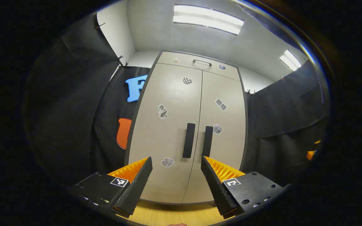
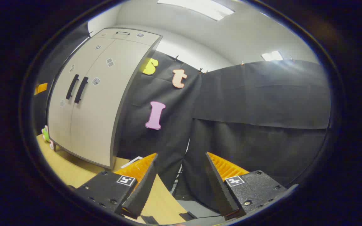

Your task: Open the right door of the double-door shoe cabinet with the right hand, and open the left door with the left hand.

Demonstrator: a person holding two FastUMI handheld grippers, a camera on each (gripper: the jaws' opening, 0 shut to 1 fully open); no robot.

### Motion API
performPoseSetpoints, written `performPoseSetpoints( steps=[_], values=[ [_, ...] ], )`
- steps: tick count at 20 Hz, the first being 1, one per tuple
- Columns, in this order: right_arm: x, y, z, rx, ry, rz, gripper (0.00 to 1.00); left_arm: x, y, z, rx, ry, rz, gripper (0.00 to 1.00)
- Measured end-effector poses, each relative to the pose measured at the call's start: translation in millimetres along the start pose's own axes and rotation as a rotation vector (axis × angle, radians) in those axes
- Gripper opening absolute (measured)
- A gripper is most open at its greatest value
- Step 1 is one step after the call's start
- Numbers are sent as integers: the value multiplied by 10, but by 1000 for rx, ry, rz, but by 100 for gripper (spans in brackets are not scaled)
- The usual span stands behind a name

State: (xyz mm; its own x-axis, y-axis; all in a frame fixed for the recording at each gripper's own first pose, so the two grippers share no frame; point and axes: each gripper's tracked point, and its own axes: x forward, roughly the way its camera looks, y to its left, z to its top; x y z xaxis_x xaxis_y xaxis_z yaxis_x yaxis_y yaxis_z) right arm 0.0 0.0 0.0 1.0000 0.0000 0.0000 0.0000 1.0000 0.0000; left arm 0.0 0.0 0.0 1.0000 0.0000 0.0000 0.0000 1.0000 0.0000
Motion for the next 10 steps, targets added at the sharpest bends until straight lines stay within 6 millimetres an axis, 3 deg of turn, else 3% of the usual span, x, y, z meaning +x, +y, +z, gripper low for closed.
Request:
performPoseSetpoints(
  steps=[3,5,6,8,10],
  values=[
    [206,-390,-436,-76,30,-104,90,-2,-35,23,24,0,15,93],
    [204,-512,-542,-121,24,-146,90,-32,-57,73,51,-16,29,93],
    [99,-408,-531,-118,37,-127,90,-51,-66,86,58,-18,34,93],
    [-40,-5,-425,-101,67,-66,90,-48,-67,82,63,-13,55,93],
    [-186,481,-1,-124,12,-5,90,-5,-32,67,61,3,90,93]
  ],
)
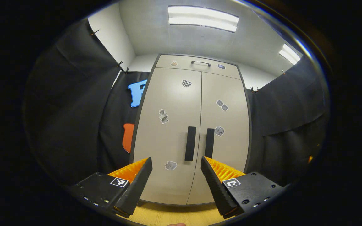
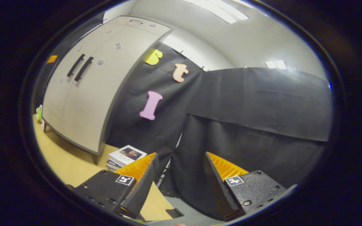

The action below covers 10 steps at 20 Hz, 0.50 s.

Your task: Open the right door of the double-door shoe cabinet with the right hand, and open the left door with the left hand.

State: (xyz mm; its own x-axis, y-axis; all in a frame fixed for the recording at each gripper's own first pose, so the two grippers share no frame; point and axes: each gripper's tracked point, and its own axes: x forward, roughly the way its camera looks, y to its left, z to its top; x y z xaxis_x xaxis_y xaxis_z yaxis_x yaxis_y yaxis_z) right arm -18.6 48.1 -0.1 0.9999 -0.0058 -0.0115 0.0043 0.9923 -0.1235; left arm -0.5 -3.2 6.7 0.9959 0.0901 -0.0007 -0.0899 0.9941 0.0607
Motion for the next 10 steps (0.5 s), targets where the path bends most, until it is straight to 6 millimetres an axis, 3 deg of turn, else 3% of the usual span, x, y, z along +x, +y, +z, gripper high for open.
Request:
performPoseSetpoints(
  steps=[2,5,8,10],
  values=[
    [-92,571,586,42,-69,106,90,60,23,-50,-1,29,18,94],
    [-166,1551,1343,266,-127,341,90,84,127,-46,9,68,9,93],
    [-108,1992,1850,330,-161,422,90,171,330,144,41,78,15,94],
    [-91,2236,1989,358,-151,464,90,218,406,269,57,81,31,94]
  ],
)
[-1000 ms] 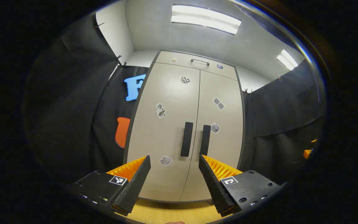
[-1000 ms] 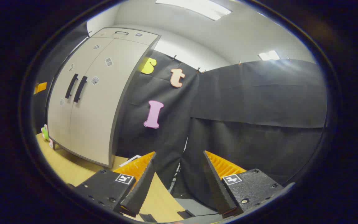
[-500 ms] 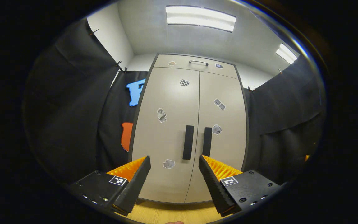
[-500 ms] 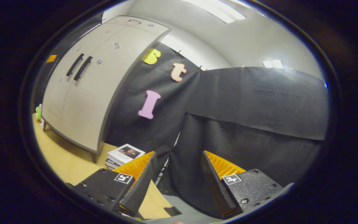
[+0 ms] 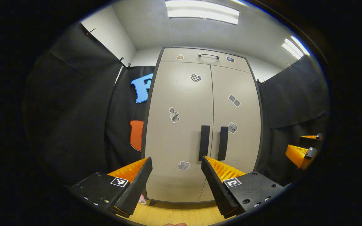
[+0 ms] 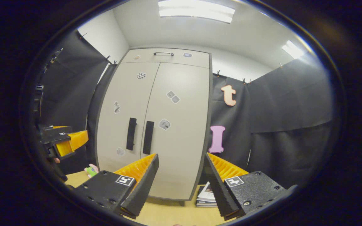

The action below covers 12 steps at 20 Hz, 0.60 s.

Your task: Open the right door of the double-door shoe cabinet with the right hand, and open the left door with the left hand.

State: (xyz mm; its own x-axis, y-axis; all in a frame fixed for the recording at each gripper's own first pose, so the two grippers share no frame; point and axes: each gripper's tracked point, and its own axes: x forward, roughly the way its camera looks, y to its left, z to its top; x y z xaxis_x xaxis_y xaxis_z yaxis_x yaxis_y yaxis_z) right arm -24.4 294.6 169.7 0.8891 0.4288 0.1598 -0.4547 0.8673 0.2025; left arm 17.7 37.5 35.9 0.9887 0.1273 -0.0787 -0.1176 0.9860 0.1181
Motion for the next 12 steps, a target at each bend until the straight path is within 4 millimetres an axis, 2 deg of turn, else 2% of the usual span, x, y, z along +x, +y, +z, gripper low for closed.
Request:
performPoseSetpoints(
  steps=[2,3,7,12],
  values=[
    [94,203,-22,37,23,31,90,-5,93,100,10,-1,8,94],
    [119,238,-24,40,28,27,90,-2,136,142,10,-5,7,94],
    [145,315,-41,32,40,23,90,34,162,150,10,-6,-3,94],
    [176,380,-98,26,67,27,90,72,72,64,12,8,-45,94]
  ],
)
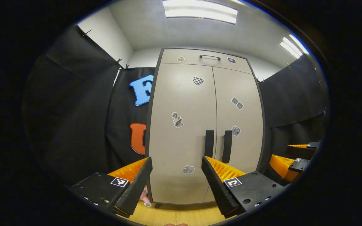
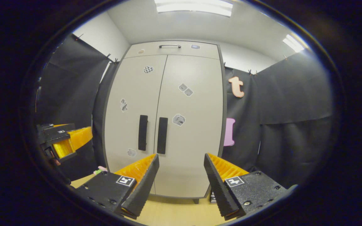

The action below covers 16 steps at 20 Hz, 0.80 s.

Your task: Open the right door of the double-door shoe cabinet with the right hand, and open the left door with the left hand.

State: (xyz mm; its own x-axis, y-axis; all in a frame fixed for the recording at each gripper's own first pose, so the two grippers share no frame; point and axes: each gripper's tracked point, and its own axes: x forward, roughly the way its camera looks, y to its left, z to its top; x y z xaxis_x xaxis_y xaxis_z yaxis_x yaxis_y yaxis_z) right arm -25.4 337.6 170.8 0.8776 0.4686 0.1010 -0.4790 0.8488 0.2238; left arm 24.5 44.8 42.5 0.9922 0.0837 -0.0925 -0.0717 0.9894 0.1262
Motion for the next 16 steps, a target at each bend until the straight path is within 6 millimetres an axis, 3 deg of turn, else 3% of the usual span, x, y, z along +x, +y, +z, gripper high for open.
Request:
performPoseSetpoints(
  steps=[3,6,16],
  values=[
    [135,100,47,9,6,17,89,10,-31,-37,-2,8,-19,94],
    [402,229,52,28,31,44,87,12,-51,-20,-9,-6,-34,94],
    [1701,433,-48,108,100,48,84,-53,9,-30,-6,2,10,94]
  ],
)
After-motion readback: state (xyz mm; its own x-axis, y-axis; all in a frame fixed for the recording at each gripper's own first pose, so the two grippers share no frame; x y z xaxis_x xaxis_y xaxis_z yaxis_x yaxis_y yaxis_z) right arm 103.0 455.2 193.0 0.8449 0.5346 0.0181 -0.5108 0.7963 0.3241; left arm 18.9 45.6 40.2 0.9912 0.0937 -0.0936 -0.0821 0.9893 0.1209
